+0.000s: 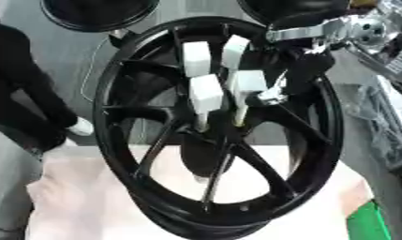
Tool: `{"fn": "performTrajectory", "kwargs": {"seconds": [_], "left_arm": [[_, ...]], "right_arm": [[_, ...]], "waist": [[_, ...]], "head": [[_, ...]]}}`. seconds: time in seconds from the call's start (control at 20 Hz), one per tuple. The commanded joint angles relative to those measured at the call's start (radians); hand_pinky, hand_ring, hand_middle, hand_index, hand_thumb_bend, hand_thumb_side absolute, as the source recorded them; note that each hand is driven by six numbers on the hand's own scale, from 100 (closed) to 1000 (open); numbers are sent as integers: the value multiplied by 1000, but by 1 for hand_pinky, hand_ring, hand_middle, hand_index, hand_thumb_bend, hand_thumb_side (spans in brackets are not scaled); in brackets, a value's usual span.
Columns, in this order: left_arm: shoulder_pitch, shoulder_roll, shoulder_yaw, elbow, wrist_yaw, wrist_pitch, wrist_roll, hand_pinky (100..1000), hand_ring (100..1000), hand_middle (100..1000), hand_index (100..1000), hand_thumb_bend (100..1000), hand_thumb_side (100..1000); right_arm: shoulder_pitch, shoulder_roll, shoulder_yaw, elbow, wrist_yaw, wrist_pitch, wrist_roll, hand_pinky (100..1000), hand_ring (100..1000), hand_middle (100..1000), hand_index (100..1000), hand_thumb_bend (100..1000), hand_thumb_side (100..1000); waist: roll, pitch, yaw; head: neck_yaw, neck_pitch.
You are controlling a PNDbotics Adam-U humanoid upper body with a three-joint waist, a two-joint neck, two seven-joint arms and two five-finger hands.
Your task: Pull the pin out of the wheel hub.
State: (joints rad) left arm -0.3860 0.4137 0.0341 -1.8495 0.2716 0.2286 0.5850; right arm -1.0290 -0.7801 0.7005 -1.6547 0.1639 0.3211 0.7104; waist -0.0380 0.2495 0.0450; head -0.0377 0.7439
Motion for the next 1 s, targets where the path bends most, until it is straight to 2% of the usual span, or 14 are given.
{"fn": "performTrajectory", "kwargs": {"seconds": [0.05, 0.3, 0.55, 0.7, 0.75, 1.0], "left_arm": [[-15, 17, 3, -18, 2, -1, -3, 723, 755, 782, 752, 558, 514], [-15, 16, 3, -18, 3, -1, -4, 723, 755, 783, 752, 558, 515], [-15, 17, 3, -17, 4, -1, -4, 724, 756, 783, 752, 556, 516], [-14, 18, 2, -17, 4, 0, -5, 724, 756, 783, 752, 555, 516], [-14, 18, 2, -17, 4, 0, -5, 724, 756, 783, 753, 554, 517], [-11, 20, 4, -16, 4, 0, -5, 724, 757, 784, 753, 553, 517]], "right_arm": [[-16, -1, -3, 10, 9, -3, 6, 798, 733, 687, 770, 402, 400], [-15, 10, -3, 25, 8, 3, -7, 784, 686, 615, 731, 372, 355], [-14, 11, -17, 7, -19, 36, -56, 767, 619, 496, 656, 248, 269], [-13, 6, -23, -11, -37, 52, -74, 765, 611, 483, 643, 234, 255], [-13, 4, -25, -16, -41, 55, -78, 760, 576, 428, 598, 186, 222], [12, -46, -113, -99, -87, 57, -102, 755, 541, 372, 580, 163, 197]], "waist": [[5, -12, 3], [5, -11, 3], [6, -12, 2], [5, -13, 3], [5, -13, 3], [4, -15, -2]], "head": [[-4, -12], [-4, -11], [-2, -11], [-2, -12], [-2, -12], [-1, -12]]}}
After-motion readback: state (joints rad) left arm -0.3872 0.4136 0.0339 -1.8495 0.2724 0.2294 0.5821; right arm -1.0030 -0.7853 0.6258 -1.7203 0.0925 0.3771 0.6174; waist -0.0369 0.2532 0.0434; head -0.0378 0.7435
